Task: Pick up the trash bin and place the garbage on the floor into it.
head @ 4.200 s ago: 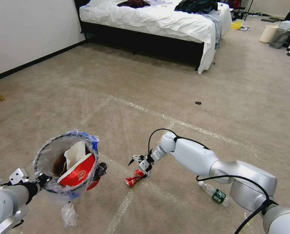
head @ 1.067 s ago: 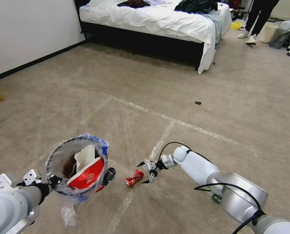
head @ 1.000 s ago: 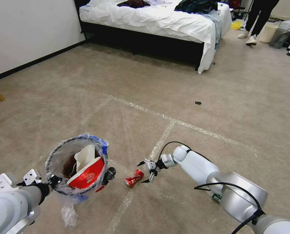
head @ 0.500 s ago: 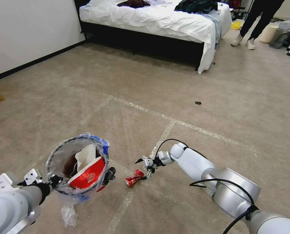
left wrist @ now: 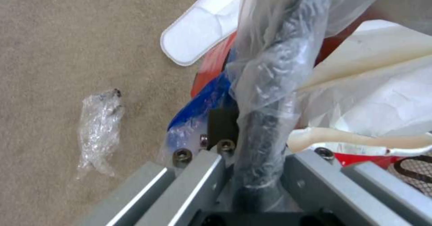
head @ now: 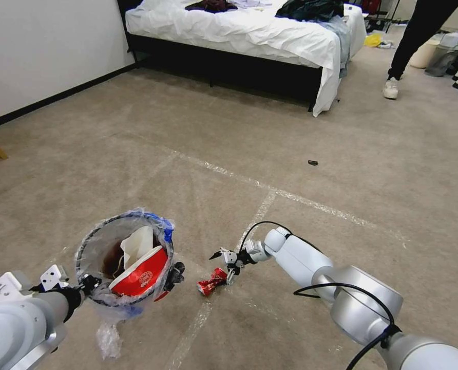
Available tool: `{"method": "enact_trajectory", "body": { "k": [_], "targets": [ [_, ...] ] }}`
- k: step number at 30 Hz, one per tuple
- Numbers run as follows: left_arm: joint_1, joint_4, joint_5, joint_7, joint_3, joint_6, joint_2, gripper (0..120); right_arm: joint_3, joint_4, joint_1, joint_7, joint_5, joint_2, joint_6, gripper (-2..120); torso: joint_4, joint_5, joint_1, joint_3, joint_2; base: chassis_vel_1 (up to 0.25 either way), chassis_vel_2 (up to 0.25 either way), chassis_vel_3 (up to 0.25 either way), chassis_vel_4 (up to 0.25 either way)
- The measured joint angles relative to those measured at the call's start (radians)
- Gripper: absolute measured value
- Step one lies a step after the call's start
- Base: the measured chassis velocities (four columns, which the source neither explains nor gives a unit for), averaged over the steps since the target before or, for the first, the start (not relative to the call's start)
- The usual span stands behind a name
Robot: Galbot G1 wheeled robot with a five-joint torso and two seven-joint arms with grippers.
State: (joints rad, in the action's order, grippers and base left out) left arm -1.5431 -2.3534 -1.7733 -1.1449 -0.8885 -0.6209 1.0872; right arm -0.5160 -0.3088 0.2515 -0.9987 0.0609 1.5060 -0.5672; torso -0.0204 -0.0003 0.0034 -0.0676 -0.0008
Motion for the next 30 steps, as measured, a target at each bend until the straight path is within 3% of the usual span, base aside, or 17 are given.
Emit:
{"method": "enact_trajectory", "body": {
  "k": [30],
  "targets": [
    [0.014, -0.008, -0.002, 0.003, 0.015, -0.002, -0.002, 0, 0.004, 0.04, 0.029, -0.024, -0.003, 0.028, 0.024, 100, 0.0, 0.0, 0.0, 0.0, 0.0, 0.0, 0.0, 0.0, 0.0]
  ]
}}
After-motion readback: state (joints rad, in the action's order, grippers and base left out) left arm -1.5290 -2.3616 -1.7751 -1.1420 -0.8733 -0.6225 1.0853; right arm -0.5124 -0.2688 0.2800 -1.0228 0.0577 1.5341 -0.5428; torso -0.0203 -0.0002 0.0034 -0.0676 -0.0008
